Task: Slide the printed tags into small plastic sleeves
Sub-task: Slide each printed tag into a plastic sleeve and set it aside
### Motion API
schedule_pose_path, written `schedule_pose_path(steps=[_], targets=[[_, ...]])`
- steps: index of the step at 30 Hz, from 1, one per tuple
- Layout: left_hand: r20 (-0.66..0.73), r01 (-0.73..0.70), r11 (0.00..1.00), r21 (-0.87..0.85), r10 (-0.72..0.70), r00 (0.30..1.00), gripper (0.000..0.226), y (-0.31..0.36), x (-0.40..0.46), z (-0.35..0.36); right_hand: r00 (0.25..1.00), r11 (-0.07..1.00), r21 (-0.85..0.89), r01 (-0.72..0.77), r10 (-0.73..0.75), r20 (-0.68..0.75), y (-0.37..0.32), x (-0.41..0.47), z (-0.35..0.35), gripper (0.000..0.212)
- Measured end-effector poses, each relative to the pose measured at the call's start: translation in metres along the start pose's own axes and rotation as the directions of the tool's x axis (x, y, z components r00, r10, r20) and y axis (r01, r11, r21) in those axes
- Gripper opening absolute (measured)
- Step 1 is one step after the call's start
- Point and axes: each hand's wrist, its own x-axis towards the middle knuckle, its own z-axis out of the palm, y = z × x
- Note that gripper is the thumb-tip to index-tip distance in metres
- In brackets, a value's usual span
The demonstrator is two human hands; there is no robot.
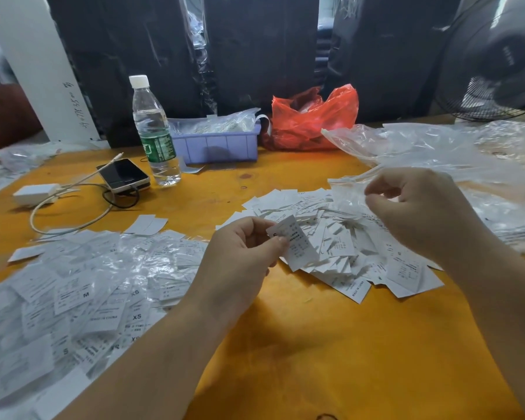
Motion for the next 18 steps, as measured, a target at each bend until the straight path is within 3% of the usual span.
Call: schedule_pose_path(steps=[5, 9, 13, 18], targets=[[0.015, -0.013, 1.000, 0.020, 0.013, 1.000, 0.003, -0.001, 0.000, 0.001, 0.974, 0.965, -0.144, -0.219, 0.225, 0.026, 0.025, 0.011, -0.006, 0.031], [0.045, -0.029, 0.999, 0.022, 0.028, 0.999, 0.002, -0.002, -0.002, 0.005, 0.891, 0.888, -0.242, -0.391, 0.431, 0.142, 0.038, 0.016, -0.003, 0.031], [0.097, -0.048, 0.997, 0.055, 0.042, 0.994, 0.005, -0.005, -0.005, 0.009, 0.851, 0.858, -0.310, -0.409, 0.481, 0.209, 0.043, 0.015, 0.004, 0.027], [0.134, -0.065, 0.994, 0.090, 0.053, 0.990, 0.007, -0.007, -0.006, 0.010, 0.855, 0.833, -0.338, -0.438, 0.502, 0.128, 0.052, 0.014, 0.007, 0.026]])
